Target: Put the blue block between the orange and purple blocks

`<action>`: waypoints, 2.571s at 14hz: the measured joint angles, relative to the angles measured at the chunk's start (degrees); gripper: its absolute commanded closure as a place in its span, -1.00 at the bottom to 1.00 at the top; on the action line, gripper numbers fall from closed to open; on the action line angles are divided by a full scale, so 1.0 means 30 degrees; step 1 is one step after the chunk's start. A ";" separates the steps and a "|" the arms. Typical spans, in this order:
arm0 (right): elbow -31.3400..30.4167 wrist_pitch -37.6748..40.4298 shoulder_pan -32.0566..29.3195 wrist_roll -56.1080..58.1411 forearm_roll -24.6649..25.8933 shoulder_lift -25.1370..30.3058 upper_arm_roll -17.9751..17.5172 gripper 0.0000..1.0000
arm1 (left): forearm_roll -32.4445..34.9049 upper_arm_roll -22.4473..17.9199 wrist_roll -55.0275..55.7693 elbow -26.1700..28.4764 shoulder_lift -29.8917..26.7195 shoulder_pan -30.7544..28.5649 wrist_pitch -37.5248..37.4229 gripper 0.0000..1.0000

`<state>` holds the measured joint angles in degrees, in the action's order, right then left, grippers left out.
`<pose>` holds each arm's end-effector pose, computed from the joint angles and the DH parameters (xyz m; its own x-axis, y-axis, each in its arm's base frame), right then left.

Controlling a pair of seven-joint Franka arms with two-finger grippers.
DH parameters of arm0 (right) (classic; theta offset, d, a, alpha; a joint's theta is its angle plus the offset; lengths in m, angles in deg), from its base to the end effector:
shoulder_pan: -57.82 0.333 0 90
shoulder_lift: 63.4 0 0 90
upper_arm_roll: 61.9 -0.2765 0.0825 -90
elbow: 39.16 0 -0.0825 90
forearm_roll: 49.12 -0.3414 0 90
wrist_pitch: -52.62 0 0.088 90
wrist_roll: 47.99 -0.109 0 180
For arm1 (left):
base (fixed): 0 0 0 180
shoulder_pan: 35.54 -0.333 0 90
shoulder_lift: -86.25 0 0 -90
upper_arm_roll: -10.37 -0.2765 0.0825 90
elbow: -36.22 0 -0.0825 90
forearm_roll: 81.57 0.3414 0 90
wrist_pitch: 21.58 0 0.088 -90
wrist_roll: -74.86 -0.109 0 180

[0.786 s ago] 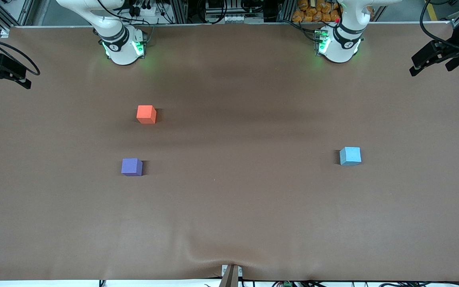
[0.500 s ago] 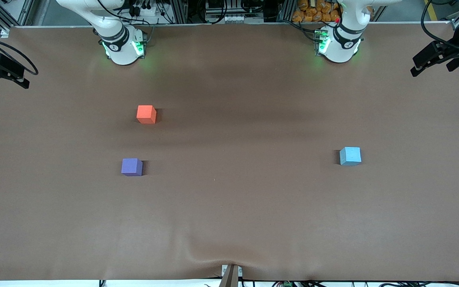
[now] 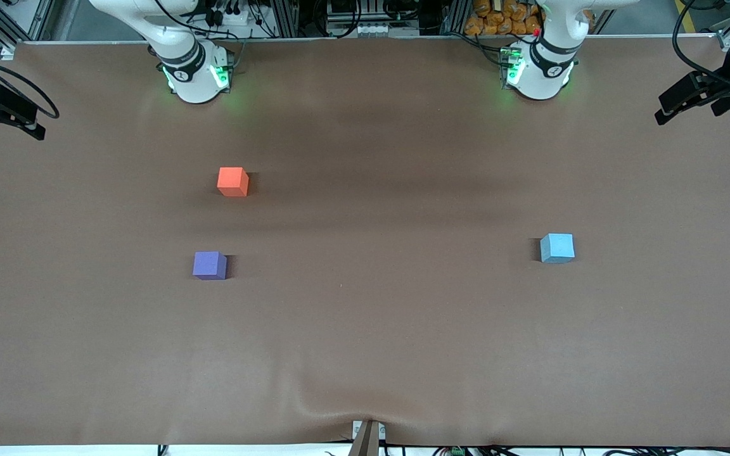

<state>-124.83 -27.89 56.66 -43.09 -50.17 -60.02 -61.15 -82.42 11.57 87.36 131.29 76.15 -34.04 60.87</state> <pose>0.4777 -0.0139 0.6298 0.9980 0.0552 -0.0293 0.0546 -0.9983 -0.0215 0.4481 -0.0238 0.6190 0.9846 0.1688 -0.0454 0.1690 -0.9856 0.0013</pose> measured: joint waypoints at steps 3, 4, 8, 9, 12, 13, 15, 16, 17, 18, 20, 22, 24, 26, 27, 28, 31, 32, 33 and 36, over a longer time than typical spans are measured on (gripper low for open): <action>0.0000 0.0003 -0.0001 -0.0010 0.0000 0.0000 0.0008 -1.00 | -0.0003 -0.0001 0.0000 0.0002 -0.0002 -0.0005 -0.0229 -1.00; 0.0000 0.0006 -0.0001 -0.0018 0.0000 0.0000 0.0010 -1.00 | -0.0003 -0.0004 0.0000 0.0043 0.0000 -0.0020 -0.0287 -1.00; 0.0001 0.0011 -0.0003 -0.0030 0.0000 0.0000 0.0015 -1.00 | -0.0003 -0.0005 0.0000 0.0062 -0.0006 -0.0036 -0.0287 -1.00; 0.0000 0.0012 -0.0005 -0.0032 0.0000 0.0000 0.0018 -1.00 | -0.0003 -0.0004 0.0000 0.0062 -0.0005 -0.0033 -0.0287 -1.00; 0.0001 0.0014 -0.0010 -0.0035 0.0000 -0.0004 0.0028 -1.00 | -0.0003 0.0016 0.0000 0.0062 -0.0005 -0.0025 -0.0287 -1.00; 0.0000 0.0016 -0.0012 -0.0035 0.0000 -0.0009 0.0034 -1.00 | -0.0003 0.0019 0.0000 0.0063 -0.0005 -0.0025 -0.0287 -1.00; 0.0001 0.0017 -0.0015 -0.0036 0.0000 -0.0012 0.0050 -1.00 | -0.0003 0.0020 0.0000 0.0071 -0.0002 -0.0025 -0.0285 -1.00; 0.0001 0.0019 -0.0018 -0.0037 0.0001 -0.0013 0.0057 -1.00 | -0.0003 0.0019 0.0000 0.0074 0.0002 -0.0025 -0.0283 -1.00; 0.0000 0.0021 -0.0022 -0.0037 0.0001 -0.0015 0.0065 -1.00 | -0.0003 0.0020 0.0000 0.0076 0.0004 -0.0025 -0.0280 -1.00; 0.0001 0.0022 -0.0022 -0.0037 0.0001 -0.0015 0.0066 -1.00 | -0.0003 0.0020 0.0000 0.0079 0.0005 -0.0026 -0.0273 -1.00; 0.0001 0.0023 -0.0023 -0.0037 0.0001 -0.0016 0.0068 -1.00 | -0.0003 0.0020 0.0000 0.0099 0.0008 -0.0026 -0.0265 -1.00; 0.0001 0.0025 -0.0025 -0.0037 0.0001 -0.0016 0.0070 -1.00 | -0.0003 0.0019 0.0000 0.0146 0.0021 -0.0027 -0.0251 -1.00; 0.0000 0.0027 -0.0026 -0.0038 0.0001 -0.0016 0.0072 -1.00 | -0.0003 0.0019 0.0000 0.0275 0.0046 -0.0028 -0.0088 -1.00; 0.0000 0.0047 -0.0026 -0.0038 0.0001 -0.0017 0.0072 -1.00 | -0.0003 0.0020 0.0000 0.0683 0.0088 -0.0027 0.0527 -1.00; 0.0000 0.0096 -0.0026 -0.0038 0.0001 -0.0017 0.0072 -1.00 | -0.0003 0.0020 0.0000 0.0998 0.0122 -0.0025 0.1041 -1.00; 0.0001 0.0117 -0.0026 -0.0038 0.0001 -0.0017 0.0072 -1.00 | -0.0003 0.0021 0.0000 0.1394 0.0164 -0.0025 0.1667 -1.00; 0.0001 0.0134 -0.0026 -0.0038 0.0000 -0.0018 0.0071 -1.00 | -0.0003 0.0047 0.0000 0.3142 0.0299 -0.0015 0.3836 -1.00; 0.0001 0.0141 -0.0027 -0.0038 0.0001 -0.0020 0.0072 -1.00 | -0.0003 0.0113 -0.0001 0.3851 0.0336 -0.0006 0.4613 -1.00; 0.0002 0.0143 -0.0026 -0.0038 0.0000 -0.0020 0.0071 -1.00 | -0.0003 0.0226 -0.0001 0.4488 0.0404 -0.0003 0.5204 -1.00; 0.0006 0.0157 -0.0027 -0.0038 0.0001 -0.0024 0.0071 -1.00 | -0.0003 0.0376 -0.0001 0.6428 0.0966 -0.0029 0.6980 -1.00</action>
<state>-124.81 -27.42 56.58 -43.20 -50.16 -60.09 -60.93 -82.43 12.70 87.35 150.58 79.04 -34.13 81.81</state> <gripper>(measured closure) 0.000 0.000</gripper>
